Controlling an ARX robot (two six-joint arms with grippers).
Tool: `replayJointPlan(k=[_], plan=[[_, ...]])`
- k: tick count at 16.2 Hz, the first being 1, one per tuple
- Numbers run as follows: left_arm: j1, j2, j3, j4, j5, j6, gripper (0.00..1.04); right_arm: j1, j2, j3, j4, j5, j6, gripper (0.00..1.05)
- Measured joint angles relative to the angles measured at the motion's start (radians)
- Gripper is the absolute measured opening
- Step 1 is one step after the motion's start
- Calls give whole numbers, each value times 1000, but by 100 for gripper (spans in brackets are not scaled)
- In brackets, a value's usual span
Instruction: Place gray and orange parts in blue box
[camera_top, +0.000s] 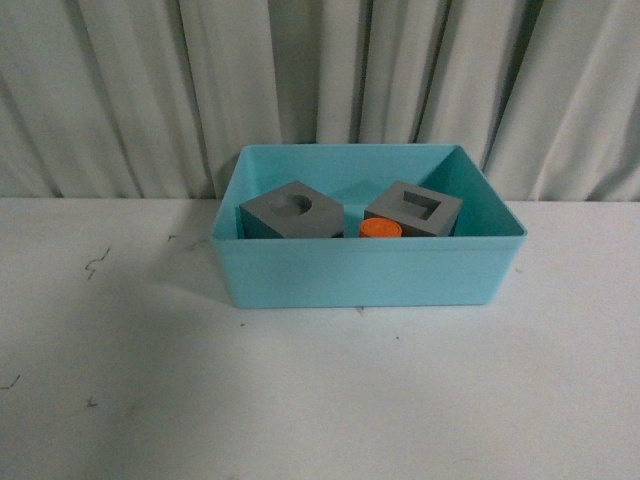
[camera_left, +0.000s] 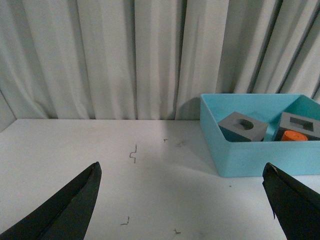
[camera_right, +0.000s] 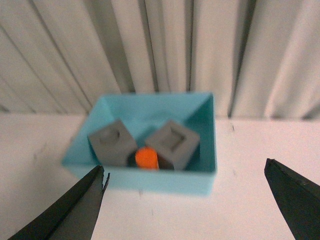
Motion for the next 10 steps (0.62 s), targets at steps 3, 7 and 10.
replayJointPlan(k=[3,7,10], plan=[[0,0,0,0,0,0,98,4,-135,-82,-116,16,3,98],[0,0,0,0,0,0,98,157,-557,-236,-484,226,126,98],[0,0,0,0,0,0,98,334,-557,-300,-633,397,344,98]])
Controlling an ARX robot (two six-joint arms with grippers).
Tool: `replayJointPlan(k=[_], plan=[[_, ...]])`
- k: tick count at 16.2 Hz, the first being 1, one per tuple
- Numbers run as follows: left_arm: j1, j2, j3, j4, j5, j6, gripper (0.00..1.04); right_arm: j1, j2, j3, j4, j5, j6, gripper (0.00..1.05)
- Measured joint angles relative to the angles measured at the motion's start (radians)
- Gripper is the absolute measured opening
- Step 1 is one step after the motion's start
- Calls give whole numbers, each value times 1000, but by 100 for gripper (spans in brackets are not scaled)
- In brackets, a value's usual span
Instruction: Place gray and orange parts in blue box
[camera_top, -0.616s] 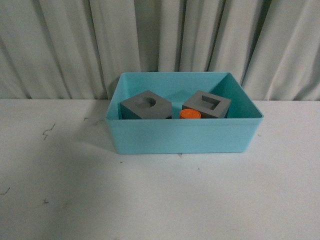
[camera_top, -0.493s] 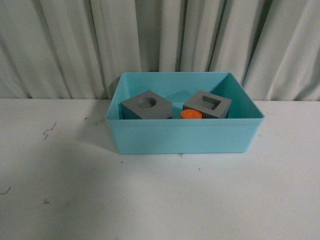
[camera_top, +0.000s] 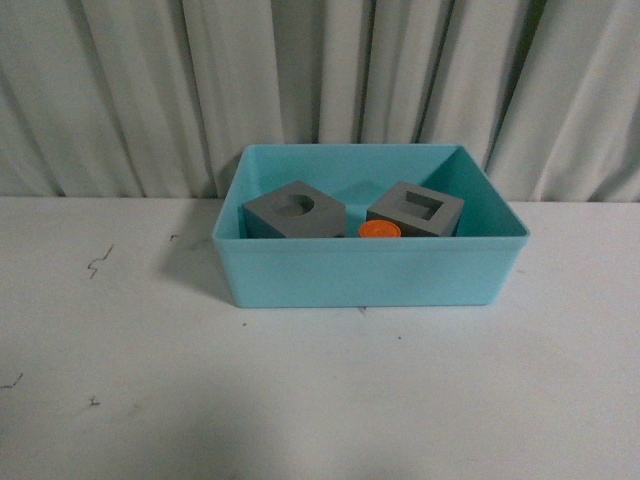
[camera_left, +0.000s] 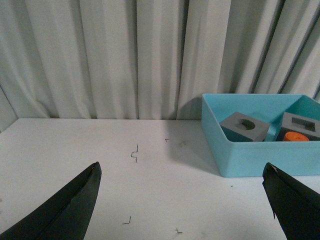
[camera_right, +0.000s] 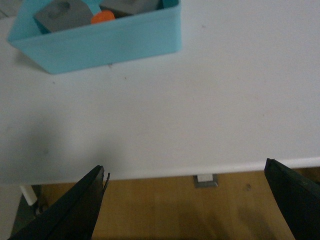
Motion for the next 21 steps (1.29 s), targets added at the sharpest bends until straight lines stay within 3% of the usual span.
replayJointPlan(k=[6,9,10,11,13,16,17,18,19,20,21], plan=[[0,0,0,0,0,0,98,21,13,0,-5,28,63,98],[0,0,0,0,3,0,98,26,-58,-91,262,117,-9,90],[-1,0,0,0,-4,0,98,-18,-210,-210,460,141,-150,77],[1,0,0,0,-2,0,98,-92,-265,-256,553,111,-264,66],[0,0,0,0,0,0,98,-205,-327,-267,563,-6,-394,43],[0,0,0,0,0,0,98,-341,-372,-298,535,-135,-434,8],[0,0,0,0,0,0,98,-377,-385,-302,530,-171,-441,2],[0,0,0,0,0,0,98,-403,-392,-305,528,-198,-446,2],[0,0,0,0,-1,0,98,-467,-406,-309,513,-286,-449,2],[0,0,0,0,0,0,98,-568,-437,-334,521,-350,-449,2],[0,0,0,0,-1,0,98,-584,-447,-347,509,-357,-449,2]])
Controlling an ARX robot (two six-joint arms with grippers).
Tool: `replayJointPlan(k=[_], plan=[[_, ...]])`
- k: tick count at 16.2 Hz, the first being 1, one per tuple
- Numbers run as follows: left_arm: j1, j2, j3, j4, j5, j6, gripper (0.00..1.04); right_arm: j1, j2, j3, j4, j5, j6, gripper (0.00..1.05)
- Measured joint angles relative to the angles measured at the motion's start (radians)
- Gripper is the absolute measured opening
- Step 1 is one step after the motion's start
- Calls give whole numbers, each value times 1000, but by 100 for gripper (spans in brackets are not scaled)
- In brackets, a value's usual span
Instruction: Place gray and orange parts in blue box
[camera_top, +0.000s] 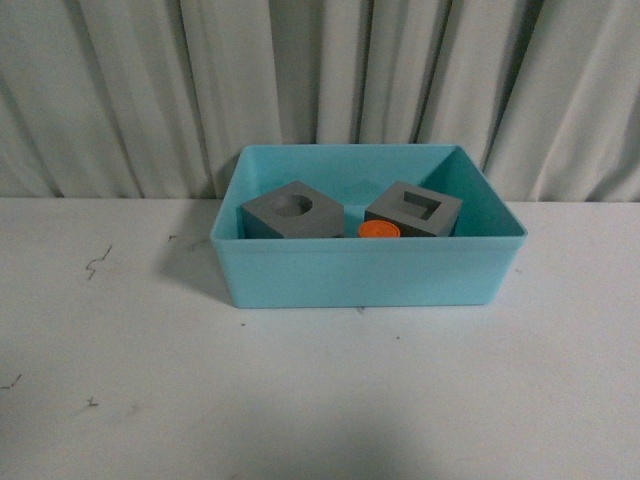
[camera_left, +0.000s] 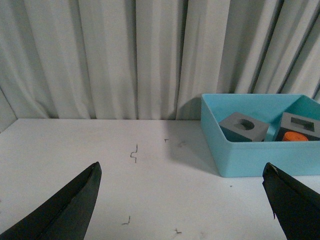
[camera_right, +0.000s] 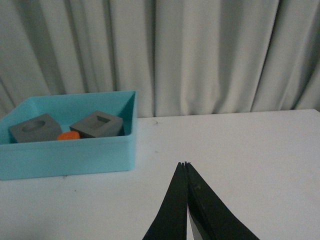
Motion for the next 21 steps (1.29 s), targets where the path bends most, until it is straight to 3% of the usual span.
replayJointPlan(k=[10,12,18,19,21], plan=[[0,0,0,0,1,0,98,11,-2,0,7,-17,-1,2],[0,0,0,0,1,0,98,11,-2,0,7,-17,-2,19],[0,0,0,0,1,0,98,11,-1,0,7,-17,-2,92],[0,0,0,0,1,0,98,11,-2,0,7,-17,-1,100],[0,0,0,0,1,0,98,11,-2,0,7,-17,-1,98]])
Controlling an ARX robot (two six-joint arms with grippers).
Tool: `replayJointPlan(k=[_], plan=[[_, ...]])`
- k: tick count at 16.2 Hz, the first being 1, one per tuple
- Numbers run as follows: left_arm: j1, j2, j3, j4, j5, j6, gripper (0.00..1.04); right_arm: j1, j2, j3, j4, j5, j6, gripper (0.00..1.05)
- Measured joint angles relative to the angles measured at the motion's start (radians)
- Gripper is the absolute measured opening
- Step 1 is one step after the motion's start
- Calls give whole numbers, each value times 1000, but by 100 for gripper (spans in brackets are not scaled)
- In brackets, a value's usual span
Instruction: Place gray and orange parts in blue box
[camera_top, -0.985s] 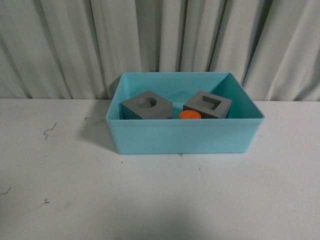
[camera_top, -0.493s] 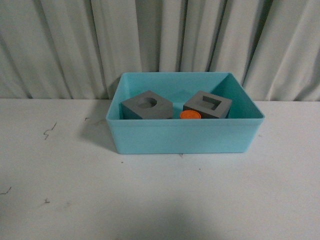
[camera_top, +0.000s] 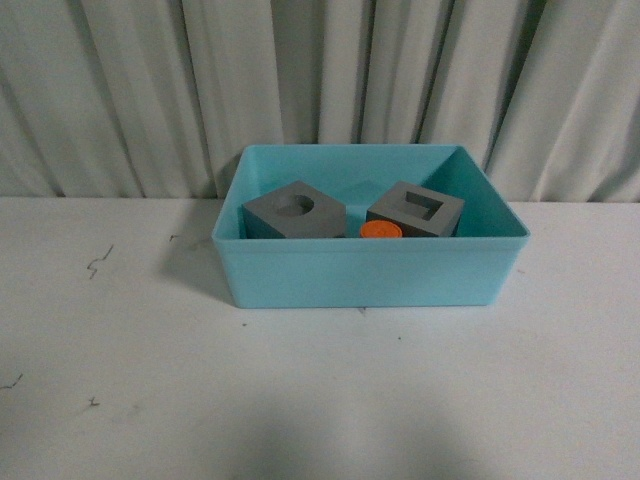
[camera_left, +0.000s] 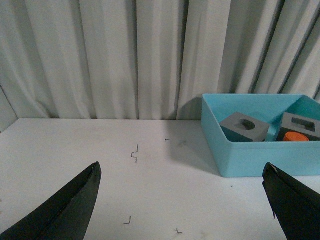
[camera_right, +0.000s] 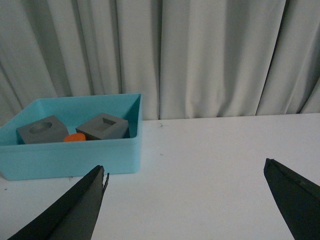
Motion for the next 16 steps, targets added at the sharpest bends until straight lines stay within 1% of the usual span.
replayJointPlan(k=[16], plan=[[0,0,0,0,0,0,98,0,0,0,0,0,0,98]])
